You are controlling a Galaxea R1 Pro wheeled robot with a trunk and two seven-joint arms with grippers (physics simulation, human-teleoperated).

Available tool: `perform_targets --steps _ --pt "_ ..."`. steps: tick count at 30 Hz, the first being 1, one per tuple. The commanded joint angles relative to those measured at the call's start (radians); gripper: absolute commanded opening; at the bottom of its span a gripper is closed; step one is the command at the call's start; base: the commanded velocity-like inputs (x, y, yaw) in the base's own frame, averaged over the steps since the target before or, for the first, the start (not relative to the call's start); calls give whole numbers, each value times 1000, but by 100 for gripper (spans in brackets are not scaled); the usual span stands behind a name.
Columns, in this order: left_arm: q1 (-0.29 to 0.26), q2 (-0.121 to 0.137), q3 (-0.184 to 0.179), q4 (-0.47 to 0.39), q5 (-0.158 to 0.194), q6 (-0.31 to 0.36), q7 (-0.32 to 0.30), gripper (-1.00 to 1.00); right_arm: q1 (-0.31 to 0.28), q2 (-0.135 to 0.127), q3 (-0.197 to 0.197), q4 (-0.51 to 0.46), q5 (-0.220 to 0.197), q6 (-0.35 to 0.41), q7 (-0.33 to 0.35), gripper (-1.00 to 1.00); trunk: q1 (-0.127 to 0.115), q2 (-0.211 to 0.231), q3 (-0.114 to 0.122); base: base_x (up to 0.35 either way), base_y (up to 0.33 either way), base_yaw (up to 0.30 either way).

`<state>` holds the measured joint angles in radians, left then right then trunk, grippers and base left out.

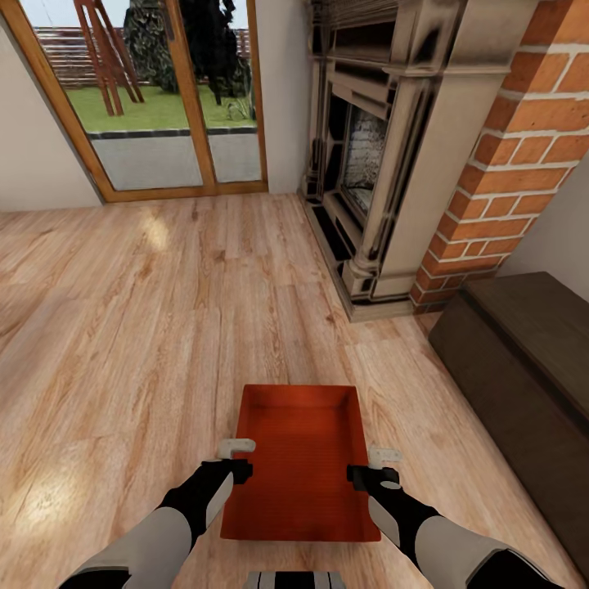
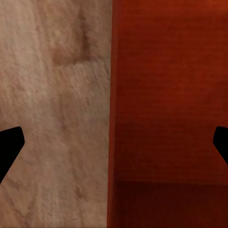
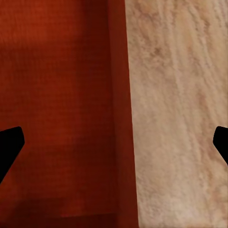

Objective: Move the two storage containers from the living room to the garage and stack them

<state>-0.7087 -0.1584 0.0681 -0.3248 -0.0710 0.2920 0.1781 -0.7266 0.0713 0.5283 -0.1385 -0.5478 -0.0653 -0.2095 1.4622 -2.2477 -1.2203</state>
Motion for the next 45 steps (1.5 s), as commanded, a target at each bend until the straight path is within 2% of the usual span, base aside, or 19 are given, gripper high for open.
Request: perform_targets --steps 1,12,19,29,45 --pt "0 -1 7 -2 -7 6 0 100 -1 0 9 0 -11 -4 -4 100 0 0 -1 0 0 0" --pt "0 -1 7 -2 -7 6 0 100 -1 -3 10 3 -6 -4 -4 100 0 0 -1 0 0 0" --pt "0 0 7 -3 -7 6 0 100 -1 -1 8 9 89 -4 -5 100 0 0 -1 0 0 0" --pt "0 0 7 -3 -7 6 0 100 -1 -1 6 10 101 -7 -5 100 0 0 -1 0 0 0" --pt "0 0 7 -2 -7 6 0 100 -1 -1 4 10 100 -11 -5 100 61 -112 -51 0 0 0"
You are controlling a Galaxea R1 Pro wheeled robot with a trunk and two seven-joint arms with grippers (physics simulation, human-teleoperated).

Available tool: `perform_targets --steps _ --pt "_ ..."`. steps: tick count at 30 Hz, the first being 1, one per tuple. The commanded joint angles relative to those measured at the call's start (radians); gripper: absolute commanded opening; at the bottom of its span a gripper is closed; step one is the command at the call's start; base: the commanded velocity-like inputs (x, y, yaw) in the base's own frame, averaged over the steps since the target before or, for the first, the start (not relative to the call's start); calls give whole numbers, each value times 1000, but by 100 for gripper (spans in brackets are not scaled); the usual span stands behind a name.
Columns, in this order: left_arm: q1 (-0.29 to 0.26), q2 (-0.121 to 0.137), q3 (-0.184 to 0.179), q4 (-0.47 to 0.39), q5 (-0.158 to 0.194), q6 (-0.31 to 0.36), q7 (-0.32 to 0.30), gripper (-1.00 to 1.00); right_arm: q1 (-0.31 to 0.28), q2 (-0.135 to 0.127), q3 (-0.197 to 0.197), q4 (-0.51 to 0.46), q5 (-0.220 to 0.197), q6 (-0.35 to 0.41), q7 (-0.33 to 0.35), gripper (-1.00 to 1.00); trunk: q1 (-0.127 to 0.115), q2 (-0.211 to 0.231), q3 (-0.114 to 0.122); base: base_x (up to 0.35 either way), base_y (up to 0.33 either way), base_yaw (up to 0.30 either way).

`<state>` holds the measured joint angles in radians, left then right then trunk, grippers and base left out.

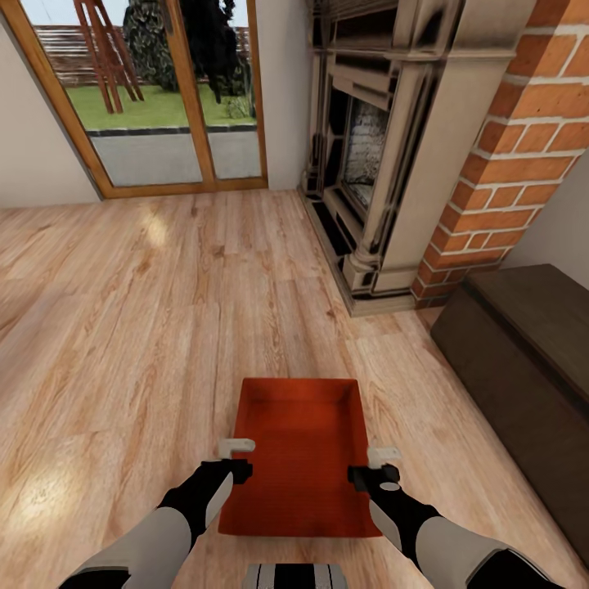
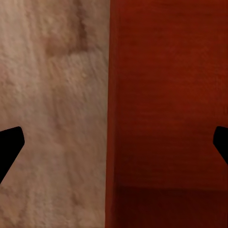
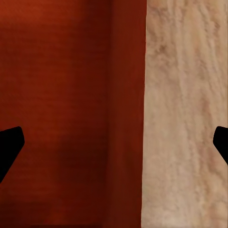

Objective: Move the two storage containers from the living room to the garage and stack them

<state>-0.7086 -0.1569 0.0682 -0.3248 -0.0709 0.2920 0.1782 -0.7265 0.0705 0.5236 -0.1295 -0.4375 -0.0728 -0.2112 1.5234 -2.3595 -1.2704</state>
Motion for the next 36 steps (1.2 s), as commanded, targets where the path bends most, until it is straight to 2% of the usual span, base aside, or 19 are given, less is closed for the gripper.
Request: perform_targets --steps 1,6,29,36 --pt "0 -1 7 -2 -7 6 0 100 -1 0 9 1 -10 -4 -4 100 4 -8 -4 0 0 0" --pt "0 -1 7 -2 -7 6 0 100 -1 0 8 1 -10 -4 -4 100 23 -43 -20 0 0 0" --pt "0 -1 7 -2 -7 6 0 100 -1 0 8 1 -10 -4 -4 100 23 -43 -20 0 0 0" --pt "0 -1 7 -2 -7 6 0 100 -1 0 8 1 -10 -4 -4 100 46 -85 -38 0 0 0"
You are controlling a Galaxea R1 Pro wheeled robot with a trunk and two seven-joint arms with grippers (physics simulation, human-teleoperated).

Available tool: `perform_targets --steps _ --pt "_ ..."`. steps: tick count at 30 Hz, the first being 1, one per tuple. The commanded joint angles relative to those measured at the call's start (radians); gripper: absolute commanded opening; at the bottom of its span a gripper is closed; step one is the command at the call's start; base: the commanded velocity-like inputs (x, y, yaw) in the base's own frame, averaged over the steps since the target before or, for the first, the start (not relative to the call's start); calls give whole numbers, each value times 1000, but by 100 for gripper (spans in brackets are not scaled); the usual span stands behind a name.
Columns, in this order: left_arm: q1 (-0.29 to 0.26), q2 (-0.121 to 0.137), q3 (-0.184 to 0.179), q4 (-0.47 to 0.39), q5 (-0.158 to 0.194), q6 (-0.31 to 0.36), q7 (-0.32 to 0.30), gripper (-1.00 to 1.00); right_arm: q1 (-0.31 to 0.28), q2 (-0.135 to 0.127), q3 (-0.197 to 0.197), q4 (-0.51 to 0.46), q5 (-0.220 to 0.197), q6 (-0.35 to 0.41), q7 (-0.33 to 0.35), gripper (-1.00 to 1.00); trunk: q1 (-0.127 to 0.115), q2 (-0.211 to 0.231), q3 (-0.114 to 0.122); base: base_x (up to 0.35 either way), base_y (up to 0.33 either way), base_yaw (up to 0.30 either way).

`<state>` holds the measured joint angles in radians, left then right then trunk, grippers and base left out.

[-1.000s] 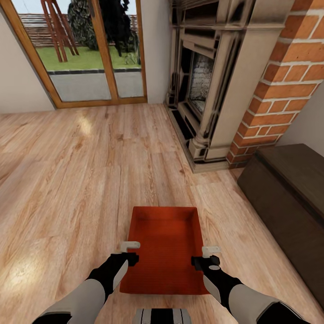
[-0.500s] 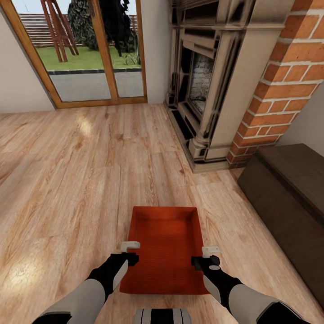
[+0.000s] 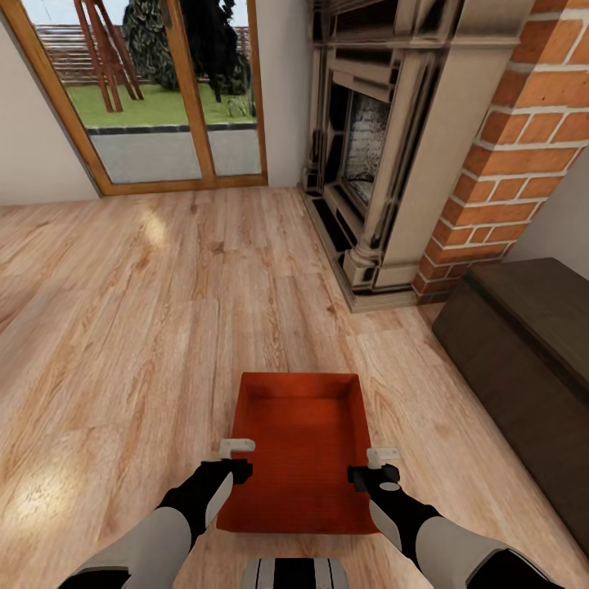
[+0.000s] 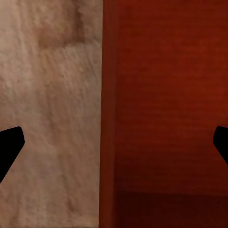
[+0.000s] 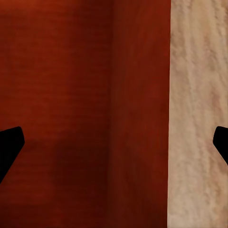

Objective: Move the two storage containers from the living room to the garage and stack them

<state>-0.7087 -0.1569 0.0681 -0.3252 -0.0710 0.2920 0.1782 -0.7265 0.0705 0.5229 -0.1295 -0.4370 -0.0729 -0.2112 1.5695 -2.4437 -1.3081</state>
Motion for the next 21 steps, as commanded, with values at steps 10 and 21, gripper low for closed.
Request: perform_targets --steps 10,21 --pt "0 0 7 -3 -7 6 5 100 -1 0 8 1 -11 -2 -4 100 0 0 -1 0 0 0" --pt "0 1 7 -3 -7 6 12 100 -1 0 7 1 -11 -1 -6 100 0 0 -1 0 0 0"
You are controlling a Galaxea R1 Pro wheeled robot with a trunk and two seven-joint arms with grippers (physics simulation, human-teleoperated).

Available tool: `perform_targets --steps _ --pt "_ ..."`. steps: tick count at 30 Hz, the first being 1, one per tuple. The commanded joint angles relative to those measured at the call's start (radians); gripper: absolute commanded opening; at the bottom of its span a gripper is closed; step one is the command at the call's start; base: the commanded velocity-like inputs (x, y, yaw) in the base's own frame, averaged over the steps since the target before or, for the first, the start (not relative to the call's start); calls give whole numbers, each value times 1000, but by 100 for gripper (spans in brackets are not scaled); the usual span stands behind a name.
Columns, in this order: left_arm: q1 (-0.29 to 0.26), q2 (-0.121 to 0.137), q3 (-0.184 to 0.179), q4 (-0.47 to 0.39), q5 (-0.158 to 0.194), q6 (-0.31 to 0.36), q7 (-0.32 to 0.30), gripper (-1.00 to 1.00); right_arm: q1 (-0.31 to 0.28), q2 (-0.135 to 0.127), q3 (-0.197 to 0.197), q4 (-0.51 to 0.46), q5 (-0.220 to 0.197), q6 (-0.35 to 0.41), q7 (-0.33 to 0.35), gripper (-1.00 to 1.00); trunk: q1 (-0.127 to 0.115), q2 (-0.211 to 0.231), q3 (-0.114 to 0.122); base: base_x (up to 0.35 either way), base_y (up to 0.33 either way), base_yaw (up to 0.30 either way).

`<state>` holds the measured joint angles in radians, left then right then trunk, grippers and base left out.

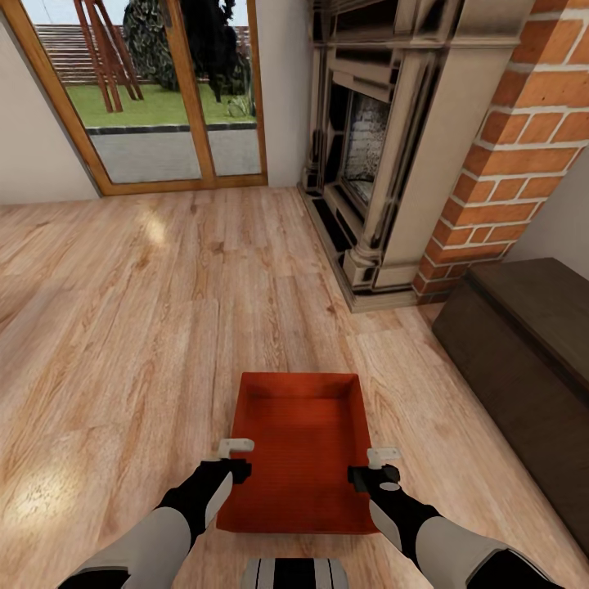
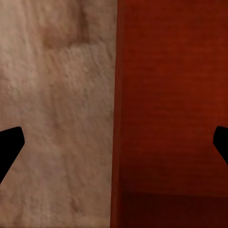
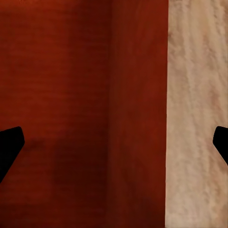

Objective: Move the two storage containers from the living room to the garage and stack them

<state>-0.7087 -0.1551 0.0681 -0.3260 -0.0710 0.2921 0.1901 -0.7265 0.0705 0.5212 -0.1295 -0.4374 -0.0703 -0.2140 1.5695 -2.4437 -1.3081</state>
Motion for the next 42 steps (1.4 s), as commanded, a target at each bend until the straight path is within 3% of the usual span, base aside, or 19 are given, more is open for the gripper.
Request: perform_targets --steps 1,35,42 --pt "0 -1 8 0 -6 6 0 -100 -1 0 8 1 -11 -4 -5 -100 0 0 -1 0 0 0" --pt "0 1 7 -7 -9 6 -11 -100 -1 0 5 2 -14 -8 -8 -100 0 0 -1 0 0 0" --pt "0 2 7 -4 -7 7 -11 -100 -1 0 5 2 -14 -8 -8 -100 -27 49 21 0 0 0"
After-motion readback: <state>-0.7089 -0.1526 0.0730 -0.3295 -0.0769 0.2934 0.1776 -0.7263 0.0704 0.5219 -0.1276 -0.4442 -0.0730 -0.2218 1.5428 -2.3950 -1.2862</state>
